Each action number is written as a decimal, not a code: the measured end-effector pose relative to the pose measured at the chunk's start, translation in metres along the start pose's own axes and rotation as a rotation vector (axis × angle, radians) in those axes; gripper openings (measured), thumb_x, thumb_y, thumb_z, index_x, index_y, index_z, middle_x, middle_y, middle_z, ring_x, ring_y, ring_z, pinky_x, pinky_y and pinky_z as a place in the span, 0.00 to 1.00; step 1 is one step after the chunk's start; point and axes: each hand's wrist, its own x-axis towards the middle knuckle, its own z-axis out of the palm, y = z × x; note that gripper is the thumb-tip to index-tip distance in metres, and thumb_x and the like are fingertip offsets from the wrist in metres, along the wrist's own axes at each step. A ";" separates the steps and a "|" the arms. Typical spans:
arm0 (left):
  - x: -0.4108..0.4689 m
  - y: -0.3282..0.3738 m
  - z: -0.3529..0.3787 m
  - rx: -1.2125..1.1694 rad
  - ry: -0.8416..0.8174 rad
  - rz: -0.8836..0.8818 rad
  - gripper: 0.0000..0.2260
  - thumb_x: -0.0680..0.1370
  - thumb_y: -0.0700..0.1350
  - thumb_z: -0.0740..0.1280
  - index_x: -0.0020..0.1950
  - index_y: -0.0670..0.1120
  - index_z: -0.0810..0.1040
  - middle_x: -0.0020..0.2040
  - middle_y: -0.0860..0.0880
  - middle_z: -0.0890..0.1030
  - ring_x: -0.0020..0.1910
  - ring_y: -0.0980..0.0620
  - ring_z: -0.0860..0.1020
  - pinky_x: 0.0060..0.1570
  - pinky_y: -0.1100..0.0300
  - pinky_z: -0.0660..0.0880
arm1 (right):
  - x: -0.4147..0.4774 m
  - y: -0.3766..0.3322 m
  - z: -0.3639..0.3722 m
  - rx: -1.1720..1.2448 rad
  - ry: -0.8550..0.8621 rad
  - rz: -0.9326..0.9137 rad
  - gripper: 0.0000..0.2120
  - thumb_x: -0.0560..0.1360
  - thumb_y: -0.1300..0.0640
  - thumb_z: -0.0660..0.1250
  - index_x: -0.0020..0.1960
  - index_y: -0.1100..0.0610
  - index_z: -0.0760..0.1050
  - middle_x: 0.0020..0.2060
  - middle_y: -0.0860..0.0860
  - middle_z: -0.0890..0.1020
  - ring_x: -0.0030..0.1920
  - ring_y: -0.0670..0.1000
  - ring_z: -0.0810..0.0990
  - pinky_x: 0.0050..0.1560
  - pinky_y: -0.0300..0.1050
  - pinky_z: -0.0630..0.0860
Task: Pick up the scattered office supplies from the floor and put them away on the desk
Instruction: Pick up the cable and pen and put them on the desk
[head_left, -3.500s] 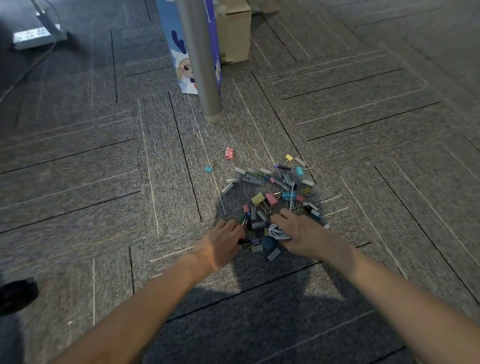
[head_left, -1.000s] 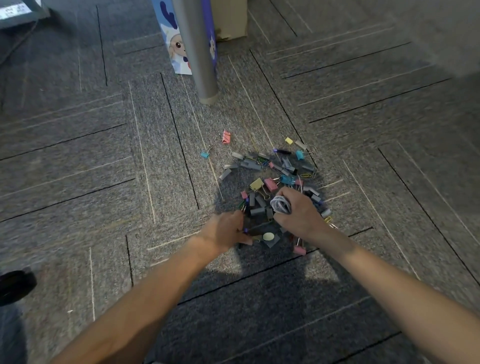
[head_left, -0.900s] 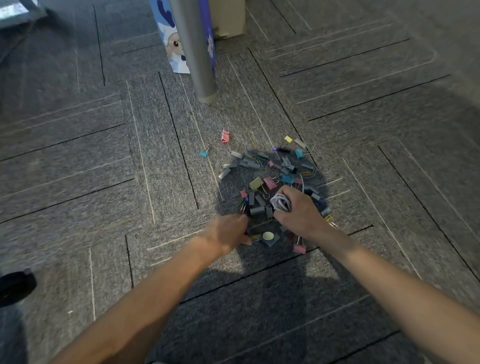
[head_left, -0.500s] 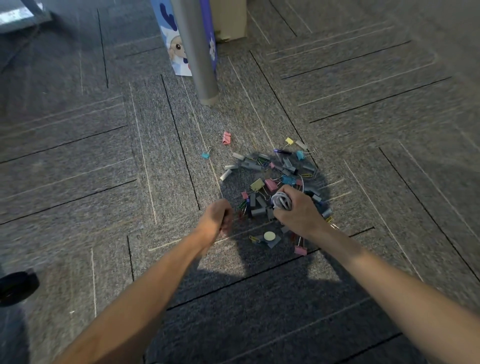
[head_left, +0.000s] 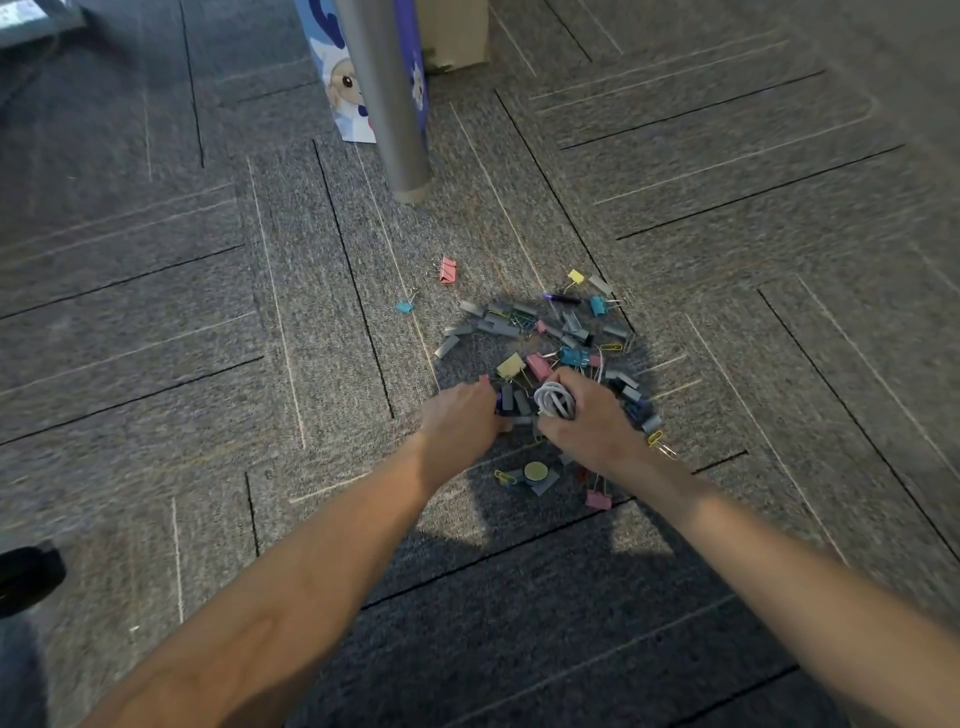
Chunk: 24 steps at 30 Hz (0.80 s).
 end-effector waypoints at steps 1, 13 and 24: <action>0.002 0.003 -0.001 -0.006 -0.042 -0.019 0.14 0.79 0.50 0.62 0.51 0.39 0.69 0.35 0.50 0.75 0.30 0.53 0.73 0.32 0.59 0.75 | 0.001 0.000 0.000 0.009 0.001 0.001 0.07 0.72 0.65 0.67 0.41 0.57 0.69 0.33 0.50 0.69 0.29 0.46 0.62 0.29 0.36 0.62; -0.045 -0.013 -0.052 -0.691 0.004 -0.039 0.14 0.82 0.48 0.55 0.39 0.45 0.69 0.29 0.49 0.69 0.19 0.60 0.64 0.20 0.69 0.61 | -0.014 -0.051 -0.039 -0.005 -0.040 -0.024 0.06 0.72 0.66 0.66 0.43 0.58 0.70 0.33 0.51 0.71 0.27 0.43 0.65 0.28 0.36 0.65; -0.260 0.099 -0.380 -0.595 0.125 -0.087 0.14 0.82 0.46 0.58 0.36 0.52 0.64 0.27 0.51 0.69 0.21 0.59 0.66 0.25 0.64 0.66 | -0.161 -0.385 -0.206 0.093 -0.146 -0.076 0.05 0.70 0.68 0.66 0.43 0.62 0.71 0.30 0.49 0.70 0.27 0.44 0.65 0.28 0.34 0.63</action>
